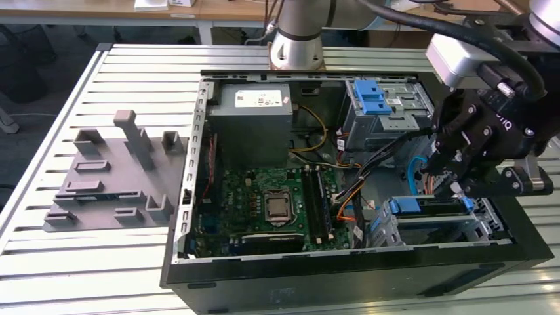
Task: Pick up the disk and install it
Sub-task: 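Insert the disk into the insertion slot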
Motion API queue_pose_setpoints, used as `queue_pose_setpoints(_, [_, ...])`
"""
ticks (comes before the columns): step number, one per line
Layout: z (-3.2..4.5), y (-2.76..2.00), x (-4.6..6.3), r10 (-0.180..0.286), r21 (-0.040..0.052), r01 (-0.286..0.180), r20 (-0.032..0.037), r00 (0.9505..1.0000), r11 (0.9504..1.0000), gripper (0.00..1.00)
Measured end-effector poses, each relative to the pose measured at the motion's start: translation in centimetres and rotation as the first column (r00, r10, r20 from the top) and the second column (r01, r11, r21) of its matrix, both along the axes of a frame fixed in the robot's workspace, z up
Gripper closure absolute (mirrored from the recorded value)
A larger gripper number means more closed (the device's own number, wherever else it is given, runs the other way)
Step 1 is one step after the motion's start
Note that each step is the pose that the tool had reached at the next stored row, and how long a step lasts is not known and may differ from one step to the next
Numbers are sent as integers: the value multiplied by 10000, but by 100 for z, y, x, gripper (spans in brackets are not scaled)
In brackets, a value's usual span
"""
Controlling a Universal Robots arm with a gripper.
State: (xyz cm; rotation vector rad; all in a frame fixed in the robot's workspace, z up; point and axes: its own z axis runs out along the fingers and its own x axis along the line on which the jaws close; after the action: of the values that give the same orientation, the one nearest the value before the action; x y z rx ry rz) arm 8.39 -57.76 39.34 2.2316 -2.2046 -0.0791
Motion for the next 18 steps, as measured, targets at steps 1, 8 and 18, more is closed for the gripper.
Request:
queue_pose_setpoints(1, [-17, 0, 0, 0, -1, 0, 0, 10000, 10000, 58])
queue_pose_setpoints(8, [-143, 0, 0, 1, -1, -1, 1, 10000, 10000, 87])
queue_pose_setpoints(18, [-214, 0, 0, 1, -3, -1, 0, 10000, 10000, 89])
